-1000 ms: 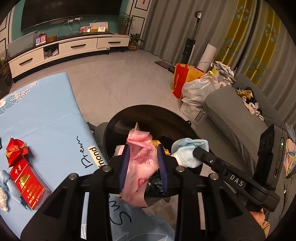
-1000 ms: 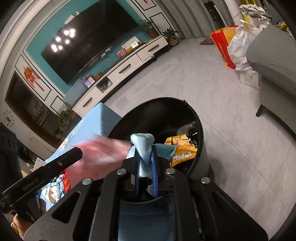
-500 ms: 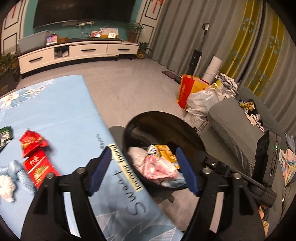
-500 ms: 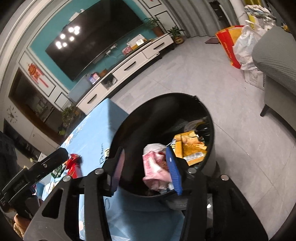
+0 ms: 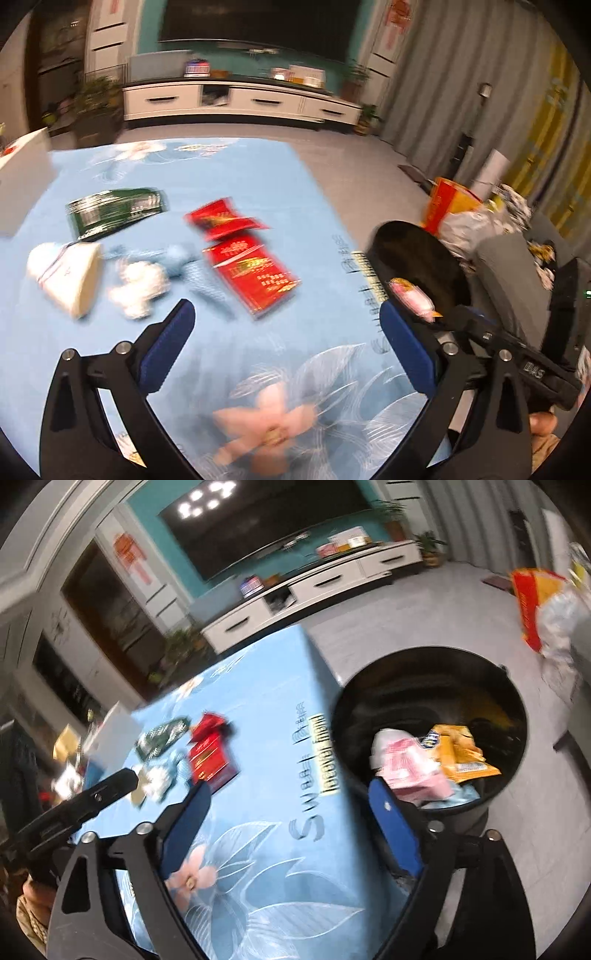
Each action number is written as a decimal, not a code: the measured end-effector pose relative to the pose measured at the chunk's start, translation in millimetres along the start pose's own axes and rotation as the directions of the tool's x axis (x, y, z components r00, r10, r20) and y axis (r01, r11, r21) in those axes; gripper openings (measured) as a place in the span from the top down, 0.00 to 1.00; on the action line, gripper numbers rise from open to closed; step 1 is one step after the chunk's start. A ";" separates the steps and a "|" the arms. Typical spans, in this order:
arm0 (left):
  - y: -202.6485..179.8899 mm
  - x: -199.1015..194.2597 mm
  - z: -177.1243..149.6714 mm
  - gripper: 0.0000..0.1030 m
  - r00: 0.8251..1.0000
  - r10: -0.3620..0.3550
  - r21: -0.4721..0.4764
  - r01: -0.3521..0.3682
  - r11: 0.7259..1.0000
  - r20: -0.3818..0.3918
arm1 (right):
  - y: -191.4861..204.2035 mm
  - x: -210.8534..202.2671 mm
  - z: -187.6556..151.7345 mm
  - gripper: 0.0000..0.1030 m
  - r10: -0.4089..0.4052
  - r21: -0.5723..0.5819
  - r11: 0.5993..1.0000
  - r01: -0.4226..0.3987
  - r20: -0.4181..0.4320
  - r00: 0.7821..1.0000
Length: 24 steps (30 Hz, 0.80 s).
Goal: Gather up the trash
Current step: 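Move both tools back over the table toward the tissue and red box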
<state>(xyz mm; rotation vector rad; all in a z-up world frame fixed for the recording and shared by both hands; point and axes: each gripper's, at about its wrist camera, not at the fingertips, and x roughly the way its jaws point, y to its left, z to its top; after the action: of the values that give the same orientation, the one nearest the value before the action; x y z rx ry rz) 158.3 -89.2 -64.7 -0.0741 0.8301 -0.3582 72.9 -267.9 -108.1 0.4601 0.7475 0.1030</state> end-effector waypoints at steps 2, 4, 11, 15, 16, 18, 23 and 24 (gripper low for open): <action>22.3 -12.8 -4.7 0.03 0.999 0.042 -0.045 -0.041 0.998 0.012 | 22.5 2.1 -3.3 0.09 -0.027 -0.065 0.998 0.026 -0.011 1.000; 43.0 -24.2 -9.4 0.03 0.997 0.076 -0.093 -0.074 0.993 0.019 | 45.6 4.6 -5.3 0.06 -0.065 -0.142 0.988 0.063 -0.014 0.998; 86.1 -54.4 -24.8 0.03 0.986 0.158 -0.105 -0.151 0.983 0.058 | 94.9 17.9 -8.8 0.04 -0.121 -0.307 0.945 0.115 -0.003 0.993; 105.5 -55.6 -37.4 0.03 0.999 0.041 -0.129 -0.037 0.991 0.031 | 108.6 23.5 -12.4 0.03 -0.115 -0.400 0.908 0.121 0.041 0.993; 110.8 -56.7 -42.7 0.03 0.997 0.077 -0.126 -0.072 0.989 0.031 | 111.6 26.0 -15.1 0.03 -0.119 -0.431 0.893 0.131 0.055 0.991; 114.0 -57.7 -48.6 0.03 0.993 0.112 -0.108 -0.108 0.988 0.032 | 115.7 36.6 -21.5 0.03 -0.151 -0.481 0.861 0.166 0.069 0.986; 125.1 -51.5 -54.4 0.03 0.996 0.079 -0.142 -0.074 0.987 0.028 | 104.3 56.8 -14.4 0.03 -0.074 -0.361 0.931 0.042 -0.073 0.995; 123.9 -48.7 -53.8 0.03 0.995 0.093 -0.137 -0.089 0.987 0.024 | 105.5 59.1 -14.1 0.03 -0.082 -0.364 0.930 0.053 -0.066 0.994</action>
<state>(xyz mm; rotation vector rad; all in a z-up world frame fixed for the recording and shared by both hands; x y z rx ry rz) 123.7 47.5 -91.7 -0.1673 0.8240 -0.2140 114.2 -153.4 -108.2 0.0779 0.8027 0.1920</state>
